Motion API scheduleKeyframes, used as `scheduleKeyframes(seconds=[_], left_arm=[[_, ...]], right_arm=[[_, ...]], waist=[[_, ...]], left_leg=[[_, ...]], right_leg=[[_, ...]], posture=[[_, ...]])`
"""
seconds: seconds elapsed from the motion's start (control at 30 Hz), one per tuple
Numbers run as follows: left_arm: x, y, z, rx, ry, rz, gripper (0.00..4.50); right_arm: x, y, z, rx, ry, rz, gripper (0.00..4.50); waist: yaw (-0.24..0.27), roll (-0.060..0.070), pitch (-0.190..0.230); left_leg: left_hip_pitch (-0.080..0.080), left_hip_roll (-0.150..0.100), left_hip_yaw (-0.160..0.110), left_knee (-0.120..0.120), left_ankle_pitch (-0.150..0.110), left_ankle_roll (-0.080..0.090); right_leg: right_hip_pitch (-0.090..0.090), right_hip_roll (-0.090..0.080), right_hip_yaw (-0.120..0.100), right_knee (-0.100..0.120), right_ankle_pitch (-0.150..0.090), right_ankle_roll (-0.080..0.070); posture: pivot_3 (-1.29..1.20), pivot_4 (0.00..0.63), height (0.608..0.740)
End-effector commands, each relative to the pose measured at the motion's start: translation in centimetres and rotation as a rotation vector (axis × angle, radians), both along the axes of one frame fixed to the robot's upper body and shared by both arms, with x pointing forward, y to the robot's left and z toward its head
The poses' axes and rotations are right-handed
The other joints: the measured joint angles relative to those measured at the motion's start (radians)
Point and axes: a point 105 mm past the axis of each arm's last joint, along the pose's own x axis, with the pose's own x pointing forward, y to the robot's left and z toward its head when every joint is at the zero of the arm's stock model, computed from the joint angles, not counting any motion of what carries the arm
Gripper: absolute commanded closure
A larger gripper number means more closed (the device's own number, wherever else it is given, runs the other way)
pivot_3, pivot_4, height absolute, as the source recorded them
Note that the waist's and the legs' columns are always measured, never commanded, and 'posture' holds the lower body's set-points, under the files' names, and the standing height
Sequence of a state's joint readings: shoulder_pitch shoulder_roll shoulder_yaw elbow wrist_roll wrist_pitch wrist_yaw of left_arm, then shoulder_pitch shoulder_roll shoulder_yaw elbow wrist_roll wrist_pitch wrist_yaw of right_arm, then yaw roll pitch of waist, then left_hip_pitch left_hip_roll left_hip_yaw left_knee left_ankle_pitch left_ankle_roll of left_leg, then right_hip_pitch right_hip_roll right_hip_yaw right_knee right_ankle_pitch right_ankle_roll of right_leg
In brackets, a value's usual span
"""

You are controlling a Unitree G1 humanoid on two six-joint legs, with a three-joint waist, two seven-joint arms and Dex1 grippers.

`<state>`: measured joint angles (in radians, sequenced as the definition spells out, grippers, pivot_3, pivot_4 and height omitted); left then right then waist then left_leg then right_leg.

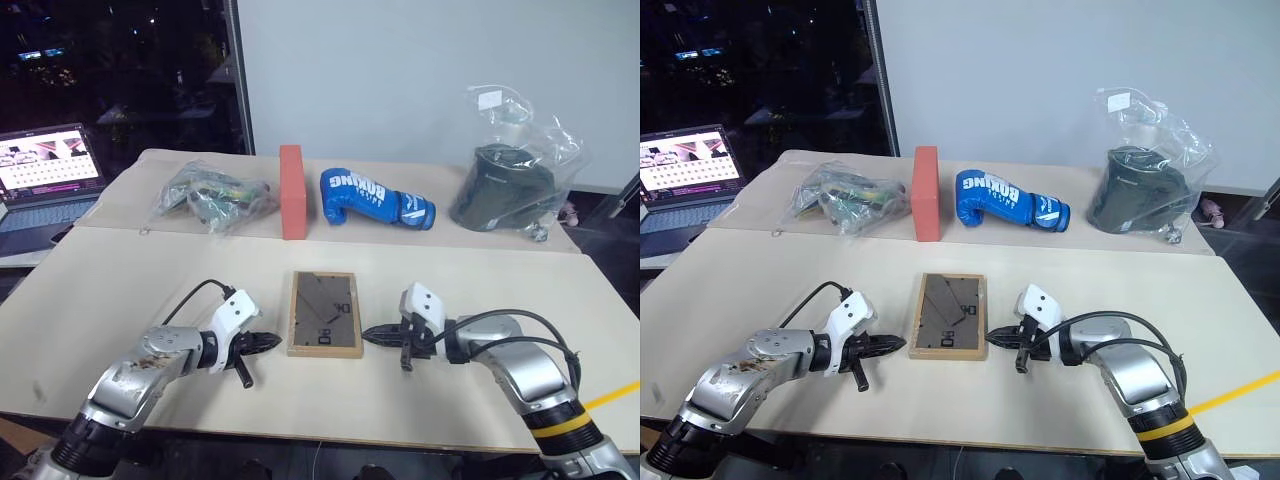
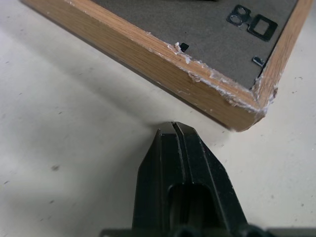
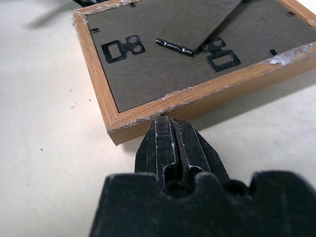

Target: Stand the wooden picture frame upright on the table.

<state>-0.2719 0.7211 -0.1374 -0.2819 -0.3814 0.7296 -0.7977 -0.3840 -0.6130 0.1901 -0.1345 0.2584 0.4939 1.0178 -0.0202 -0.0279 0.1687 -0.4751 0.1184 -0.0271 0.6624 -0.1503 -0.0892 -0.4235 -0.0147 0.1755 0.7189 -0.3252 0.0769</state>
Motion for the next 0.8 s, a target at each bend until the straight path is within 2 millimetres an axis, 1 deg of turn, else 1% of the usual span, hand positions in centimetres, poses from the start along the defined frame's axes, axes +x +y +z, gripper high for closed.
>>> scheduleKeyframes(seconds=[0.03,0.07,0.13,0.17,0.2,0.27,0.3,0.33,0.37,0.43,0.53,0.57,0.6,0.63,0.67,0.73,0.77,0.8], left_arm=[[0.1,0.6,0.5,0.008,-0.010,0.014,4.50],[-0.1,0.9,0.7,-0.009,0.002,0.027,4.50],[0.9,2.6,2.5,-0.156,0.027,0.215,4.50],[1.0,3.4,3.1,-0.225,0.086,0.298,4.50],[0.2,3.9,3.2,-0.247,0.197,0.336,4.50],[-1.2,3.9,3.5,-0.265,0.340,0.330,4.50],[-1.6,3.7,3.8,-0.276,0.375,0.318,4.50],[-1.8,3.2,4.9,-0.383,0.417,0.266,4.50],[-1.9,2.9,5.7,-0.460,0.443,0.222,4.24],[-1.9,2.4,6.0,-0.524,0.505,0.178,3.59],[-1.2,1.3,5.1,-0.540,0.597,0.181,2.47],[-1.1,1.0,4.9,-0.540,0.625,0.176,2.02],[-1.1,0.8,4.8,-0.538,0.643,0.173,1.72],[-1.1,0.7,4.1,-0.487,0.659,0.190,1.25],[-1.1,0.6,3.5,-0.458,0.676,0.210,0.97],[-0.8,0.2,2.8,-0.453,0.720,0.225,0.25],[-0.7,-0.2,2.6,-0.460,0.738,0.224,0.06],[-0.6,-0.7,2.4,-0.470,0.753,0.217,0.06]], right_arm=[[0.0,0.1,0.5,0.005,-0.024,0.005,4.42],[0.3,-0.6,0.5,-0.011,-0.032,-0.015,4.42],[1.2,-2.8,0.7,-0.057,-0.063,-0.070,4.42],[1.6,-3.8,0.9,-0.077,-0.080,-0.091,4.42],[1.7,-4.4,1.1,-0.088,-0.090,-0.095,4.42],[1.7,-4.7,1.2,-0.089,-0.099,-0.089,4.42],[1.7,-4.8,1.3,-0.085,-0.101,-0.085,4.42],[1.8,-4.8,1.4,-0.080,-0.113,-0.084,4.42],[1.9,-4.8,1.5,-0.077,-0.122,-0.083,4.47],[2.1,-4.7,1.5,-0.072,-0.139,-0.075,4.50],[2.2,-3.8,1.1,-0.068,-0.142,-0.043,4.50],[2.2,-3.5,1.0,-0.069,-0.142,-0.032,4.50],[2.2,-3.3,0.9,-0.070,-0.142,-0.025,4.50],[2.1,-3.1,0.9,-0.061,-0.138,-0.018,4.50],[2.1,-3.0,0.8,-0.057,-0.136,-0.014,4.50],[1.8,-2.6,0.6,-0.044,-0.128,-0.005,4.50],[1.6,-2.4,0.4,-0.036,-0.124,0.000,4.50],[1.5,-2.1,0.3,-0.026,-0.119,0.005,4.50]], waist=[[0.000,0.000,0.000],[0.000,0.000,0.000],[0.000,0.000,0.000],[0.002,0.000,0.000],[0.003,0.000,0.000],[0.002,0.000,0.000],[0.002,0.000,0.000],[0.001,0.000,0.000],[0.001,0.000,0.000],[0.001,0.000,0.000],[-0.003,0.000,0.000],[-0.004,0.000,0.000],[-0.004,0.000,0.000],[-0.004,0.000,0.000],[-0.004,0.000,0.000],[-0.002,0.000,0.000],[-0.002,0.000,0.000],[0.001,0.000,0.000]], left_leg=[[0.000,0.000,0.000,0.000,0.000,0.000],[0.000,0.000,0.000,0.000,0.000,0.000],[0.000,0.000,0.000,0.000,0.000,0.000],[0.000,0.000,0.000,0.000,0.000,0.000],[-0.001,0.000,0.000,0.000,0.000,0.000],[-0.001,0.000,0.000,0.001,0.000,0.000],[0.000,0.000,0.000,0.000,0.000,0.000],[0.000,0.000,0.000,0.000,0.000,0.000],[0.000,0.000,-0.001,0.000,0.000,0.000],[0.000,0.000,-0.001,0.000,0.000,0.000],[0.001,0.000,-0.002,0.000,0.000,0.000],[0.001,0.000,-0.002,0.000,0.000,0.000],[0.001,0.000,-0.002,0.000,0.000,0.000],[0.001,0.000,-0.002,0.000,0.000,0.000],[0.001,0.000,-0.003,0.000,0.000,0.000],[0.001,0.000,-0.003,0.000,0.000,0.000],[0.001,0.000,-0.003,0.000,0.000,0.000],[0.001,0.000,-0.003,0.000,0.000,0.000]], right_leg=[[0.000,0.000,0.000,0.000,0.000,0.000],[0.000,0.000,0.000,0.000,0.000,0.000],[0.000,0.000,0.000,0.000,0.000,0.000],[0.000,0.000,0.000,0.000,0.000,0.000],[0.000,0.000,0.000,0.000,0.000,0.000],[0.000,0.000,0.000,0.000,-0.001,0.001],[0.000,0.000,0.000,0.000,-0.001,0.001],[0.000,0.000,0.000,0.000,-0.001,0.001],[0.000,0.000,0.000,0.000,-0.001,0.001],[0.000,0.000,-0.001,0.000,-0.001,0.001],[0.001,0.000,-0.002,0.000,0.000,0.001],[0.001,0.000,-0.002,0.000,0.000,0.000],[0.002,0.000,-0.002,0.001,0.000,0.000],[0.002,0.000,-0.002,0.000,0.000,0.000],[0.002,0.000,-0.002,0.001,0.001,-0.001],[0.002,0.000,-0.002,0.001,0.001,-0.002],[0.002,0.000,-0.002,0.001,0.002,-0.002],[0.002,0.000,-0.003,0.001,0.002,-0.003]], posture=[[0.00,0.150,0.665],[0.00,0.150,0.665],[0.00,0.150,0.665],[0.00,0.150,0.665],[0.00,0.150,0.665],[0.00,0.150,0.665],[0.00,0.150,0.665],[0.00,0.150,0.665],[0.00,0.150,0.665],[0.00,0.150,0.665],[0.00,0.150,0.665],[0.00,0.150,0.665],[0.00,0.150,0.665],[0.00,0.150,0.665],[0.00,0.150,0.665],[0.00,0.150,0.665],[0.00,0.150,0.665],[0.00,0.150,0.665]])
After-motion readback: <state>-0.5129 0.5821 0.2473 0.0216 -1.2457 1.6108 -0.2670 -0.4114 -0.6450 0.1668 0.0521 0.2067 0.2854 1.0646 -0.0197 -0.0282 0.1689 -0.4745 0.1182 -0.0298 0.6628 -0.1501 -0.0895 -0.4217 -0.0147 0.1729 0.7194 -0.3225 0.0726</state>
